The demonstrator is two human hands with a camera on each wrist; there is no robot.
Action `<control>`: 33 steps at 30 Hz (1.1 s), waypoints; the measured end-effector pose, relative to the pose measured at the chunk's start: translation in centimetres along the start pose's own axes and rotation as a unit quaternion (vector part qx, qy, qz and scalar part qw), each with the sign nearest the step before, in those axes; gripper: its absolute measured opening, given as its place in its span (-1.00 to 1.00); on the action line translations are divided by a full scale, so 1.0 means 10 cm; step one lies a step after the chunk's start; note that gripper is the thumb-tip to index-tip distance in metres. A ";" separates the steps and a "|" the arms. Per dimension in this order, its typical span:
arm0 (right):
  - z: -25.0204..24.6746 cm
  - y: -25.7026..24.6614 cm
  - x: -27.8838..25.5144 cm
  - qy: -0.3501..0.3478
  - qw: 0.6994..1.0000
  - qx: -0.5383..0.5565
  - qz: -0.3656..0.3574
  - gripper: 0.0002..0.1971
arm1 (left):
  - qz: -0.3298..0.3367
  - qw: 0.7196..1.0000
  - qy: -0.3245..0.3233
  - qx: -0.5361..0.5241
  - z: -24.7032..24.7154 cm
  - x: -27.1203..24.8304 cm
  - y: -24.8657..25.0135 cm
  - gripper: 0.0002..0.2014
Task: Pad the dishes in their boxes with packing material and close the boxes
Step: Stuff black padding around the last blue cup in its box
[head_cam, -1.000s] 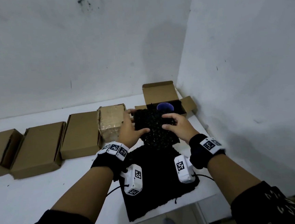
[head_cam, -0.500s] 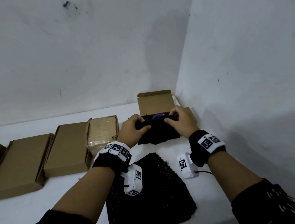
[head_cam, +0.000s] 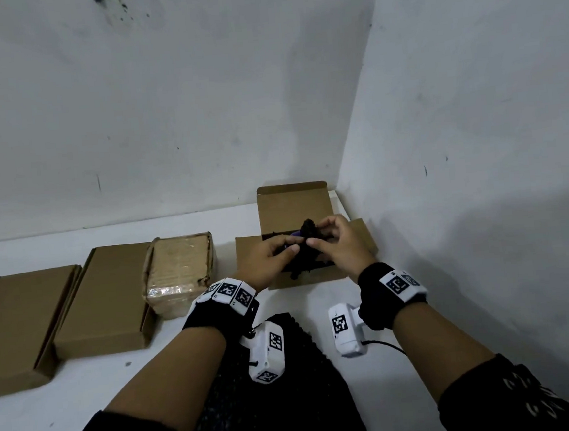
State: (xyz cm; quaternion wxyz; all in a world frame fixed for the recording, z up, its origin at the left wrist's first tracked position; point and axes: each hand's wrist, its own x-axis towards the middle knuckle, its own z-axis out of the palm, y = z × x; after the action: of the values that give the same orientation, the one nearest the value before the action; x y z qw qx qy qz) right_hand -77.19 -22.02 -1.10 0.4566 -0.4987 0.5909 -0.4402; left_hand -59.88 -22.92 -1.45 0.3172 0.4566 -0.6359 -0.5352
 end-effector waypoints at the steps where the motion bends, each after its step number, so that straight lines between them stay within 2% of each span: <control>1: -0.04 0.00 0.03 0.008 1.000 -0.017 -0.001 -0.72 | -0.003 1.000 -0.006 -0.003 0.00 0.01 0.00 -0.77; 3: -0.11 0.01 0.10 0.032 0.998 -0.060 -0.012 -0.71 | -0.002 1.000 0.006 0.015 0.01 0.07 -0.04 -0.80; 5: -0.22 0.00 0.18 0.085 0.989 -0.115 -0.029 -0.73 | -0.014 0.996 0.057 0.068 0.00 0.14 -0.11 -0.80; 7: -0.33 0.03 0.25 0.145 0.969 -0.192 -0.051 -0.74 | -0.054 0.981 0.117 0.145 -0.03 0.19 -0.20 -0.73; 9: -0.40 0.10 0.30 0.163 0.947 -0.268 -0.071 -0.75 | -0.091 0.955 0.158 0.232 -0.08 0.22 -0.33 -0.64; 12: -0.36 0.25 0.34 0.119 0.936 -0.324 -0.074 -0.77 | -0.118 0.933 0.164 0.296 -0.11 0.24 -0.47 -0.53; 17: -0.25 0.37 0.34 0.077 0.895 -0.431 -0.082 -0.87 | -0.138 0.935 0.148 0.292 -0.08 0.32 -0.60 -0.44; 20: -0.23 0.39 0.38 0.058 0.870 -0.484 -0.067 -0.78 | -0.134 0.940 0.141 0.280 -0.11 0.34 -0.67 -0.43; 23: -0.20 0.39 0.38 -0.004 0.886 -0.462 -0.043 -0.70 | -0.119 0.948 0.136 0.261 -0.13 0.35 -0.70 -0.43; 26: -0.15 0.43 0.35 -0.041 0.881 -0.470 -0.018 -0.57 | -0.109 0.954 0.139 0.244 -0.13 0.34 -0.71 -0.44; 28: -0.12 0.44 0.33 -0.054 0.881 -0.471 -0.004 -0.55 | -0.101 0.957 0.144 0.231 -0.13 0.33 -0.72 -0.45; 33: -0.04 0.44 0.30 -0.090 0.839 -0.536 0.020 -0.49 | -0.072 0.960 0.133 0.237 -0.15 0.28 -0.70 -0.48</control>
State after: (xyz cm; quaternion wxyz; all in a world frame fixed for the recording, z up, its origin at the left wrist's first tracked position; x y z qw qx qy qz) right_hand -78.63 -24.46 -5.62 0.1781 -0.6913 0.7003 0.0013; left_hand -57.94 -26.15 -8.20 0.2419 0.6304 -0.6620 -0.3253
